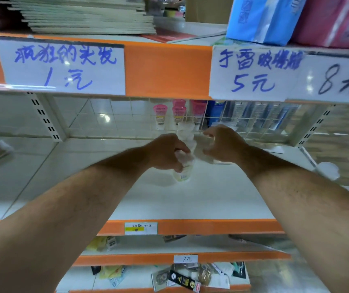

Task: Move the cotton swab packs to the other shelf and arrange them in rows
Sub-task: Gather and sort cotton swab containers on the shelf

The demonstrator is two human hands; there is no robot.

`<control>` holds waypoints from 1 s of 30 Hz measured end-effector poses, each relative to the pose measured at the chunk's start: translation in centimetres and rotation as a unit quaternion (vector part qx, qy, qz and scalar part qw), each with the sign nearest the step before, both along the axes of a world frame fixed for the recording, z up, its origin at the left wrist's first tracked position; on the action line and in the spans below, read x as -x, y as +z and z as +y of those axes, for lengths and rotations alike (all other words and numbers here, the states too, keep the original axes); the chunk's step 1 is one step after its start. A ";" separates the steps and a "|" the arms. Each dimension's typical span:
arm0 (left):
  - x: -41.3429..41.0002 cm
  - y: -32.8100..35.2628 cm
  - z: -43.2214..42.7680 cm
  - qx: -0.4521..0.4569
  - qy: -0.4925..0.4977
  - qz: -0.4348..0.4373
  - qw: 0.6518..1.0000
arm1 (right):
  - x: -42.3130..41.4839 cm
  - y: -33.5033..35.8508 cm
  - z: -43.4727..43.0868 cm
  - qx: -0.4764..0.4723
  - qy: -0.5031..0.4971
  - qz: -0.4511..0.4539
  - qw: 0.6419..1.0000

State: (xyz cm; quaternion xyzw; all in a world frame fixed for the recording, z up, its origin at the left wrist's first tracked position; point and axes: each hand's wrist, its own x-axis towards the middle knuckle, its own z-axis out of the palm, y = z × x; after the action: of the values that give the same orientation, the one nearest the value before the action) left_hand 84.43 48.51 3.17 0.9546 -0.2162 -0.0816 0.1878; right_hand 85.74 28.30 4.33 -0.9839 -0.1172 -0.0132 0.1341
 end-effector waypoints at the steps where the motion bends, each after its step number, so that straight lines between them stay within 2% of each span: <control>1: 0.3 -0.2 -0.5 -0.003 -0.006 -0.013 1.000 | 0.3 0.1 -0.4 0.000 -0.010 -0.005 1.000; 5: 0.7 -0.9 -1.6 0.007 -0.008 -0.045 0.999 | 0.9 0.0 -1.6 0.002 -0.026 0.010 1.000; 9: 0.8 -1.4 -2.1 -0.028 -0.004 -0.066 0.997 | 1.3 0.3 -2.2 -0.008 -0.034 0.014 0.999; 23: 0.9 -1.8 -2.1 -0.025 0.024 -0.085 0.996 | 0.7 -0.4 -1.4 0.014 -0.028 0.045 0.998; 24: 0.8 -1.5 -2.0 0.007 0.057 -0.075 0.996 | 0.3 -0.4 -1.2 0.012 -0.027 0.047 0.998; 26: -0.3 -0.8 -1.9 0.151 0.172 -0.015 0.973 | -0.7 -0.3 -0.6 -0.004 -0.033 0.050 0.998; 28: -1.8 0.3 -1.6 0.309 0.259 0.069 0.912 | -2.2 -0.2 0.2 -0.018 -0.038 0.062 0.997; 30: -2.9 1.4 -1.7 0.431 0.299 0.157 0.837 | -3.8 -0.2 1.0 -0.030 -0.054 0.086 0.994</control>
State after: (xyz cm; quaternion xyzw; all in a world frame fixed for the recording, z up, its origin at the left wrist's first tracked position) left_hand 87.29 46.85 4.53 0.7697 0.0992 -0.0691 0.6268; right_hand 89.50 29.35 4.15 -0.9818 -0.0516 0.0605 0.1723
